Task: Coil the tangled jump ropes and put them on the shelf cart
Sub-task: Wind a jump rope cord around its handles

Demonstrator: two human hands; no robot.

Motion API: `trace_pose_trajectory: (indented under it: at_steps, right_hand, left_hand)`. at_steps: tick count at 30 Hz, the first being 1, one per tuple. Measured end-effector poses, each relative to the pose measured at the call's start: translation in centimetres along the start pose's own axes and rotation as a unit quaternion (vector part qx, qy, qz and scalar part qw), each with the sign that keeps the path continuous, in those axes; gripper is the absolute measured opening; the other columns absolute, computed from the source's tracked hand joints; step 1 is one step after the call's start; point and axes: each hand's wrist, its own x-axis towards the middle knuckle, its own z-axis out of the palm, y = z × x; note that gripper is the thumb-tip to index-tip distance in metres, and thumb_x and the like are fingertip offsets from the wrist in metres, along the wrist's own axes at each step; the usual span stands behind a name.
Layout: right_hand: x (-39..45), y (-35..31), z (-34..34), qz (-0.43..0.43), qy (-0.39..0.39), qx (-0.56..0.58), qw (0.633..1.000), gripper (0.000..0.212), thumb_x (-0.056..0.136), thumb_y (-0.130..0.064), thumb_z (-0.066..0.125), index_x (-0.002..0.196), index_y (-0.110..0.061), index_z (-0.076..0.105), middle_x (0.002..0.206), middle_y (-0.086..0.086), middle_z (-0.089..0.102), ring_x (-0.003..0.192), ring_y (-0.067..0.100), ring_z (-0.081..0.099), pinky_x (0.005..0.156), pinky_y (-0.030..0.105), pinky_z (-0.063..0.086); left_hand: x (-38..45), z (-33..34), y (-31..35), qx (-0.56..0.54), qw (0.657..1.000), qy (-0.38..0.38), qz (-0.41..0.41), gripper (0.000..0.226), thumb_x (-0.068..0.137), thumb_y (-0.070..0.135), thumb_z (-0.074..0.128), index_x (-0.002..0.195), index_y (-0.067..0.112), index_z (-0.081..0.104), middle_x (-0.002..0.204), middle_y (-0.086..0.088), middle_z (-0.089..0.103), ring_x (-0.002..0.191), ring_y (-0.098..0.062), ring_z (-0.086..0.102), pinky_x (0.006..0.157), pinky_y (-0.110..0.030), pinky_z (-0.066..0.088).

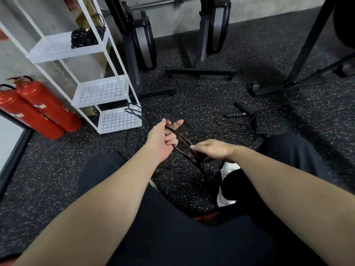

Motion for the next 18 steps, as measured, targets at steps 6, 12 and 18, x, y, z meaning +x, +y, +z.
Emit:
trace_pose_trajectory:
  at_steps: [6, 12, 18]
  right_hand:
    - [-0.3, -1.0, 0.1, -0.075, 0.043, 0.072, 0.994, 0.038, 0.105, -0.049, 0.047, 0.086, -0.021, 0.066, 0.077, 0.001, 0.067, 0.073, 0.021, 0.065, 0.083, 0.049, 0.056]
    - [-0.5, -1.9, -0.2, -0.037, 0.054, -0.059, 0.996, 0.044, 0.097, -0.063, 0.051, 0.079, -0.028, 0.072, 0.064, -0.006, 0.064, 0.064, 0.002, 0.054, 0.068, 0.024, 0.04]
    - [-0.2, -1.2, 0.2, -0.038, 0.052, 0.033, 0.997, 0.052, 0.108, -0.051, 0.032, 0.072, -0.017, 0.048, 0.058, -0.001, 0.06, 0.064, 0.016, 0.065, 0.095, 0.038, 0.044]
  left_hand:
    - [0.2, 0.4, 0.4, -0.056, 0.998, 0.004, 0.005, 0.036, 0.112, 0.036, 0.038, 0.083, 0.019, 0.049, 0.092, -0.005, 0.078, 0.037, -0.006, 0.018, 0.036, -0.018, 0.017]
    - [0.7, 0.1, 0.5, -0.092, 0.996, -0.002, 0.004, 0.04, 0.113, 0.039, 0.034, 0.08, 0.02, 0.048, 0.105, -0.007, 0.078, 0.037, -0.005, 0.019, 0.036, -0.017, 0.018]
    - [-0.3, 0.5, -0.6, 0.145, 0.988, 0.011, 0.054, 0.045, 0.103, 0.061, 0.043, 0.111, 0.021, 0.062, 0.125, -0.002, 0.073, 0.049, -0.005, 0.02, 0.041, -0.019, 0.019]
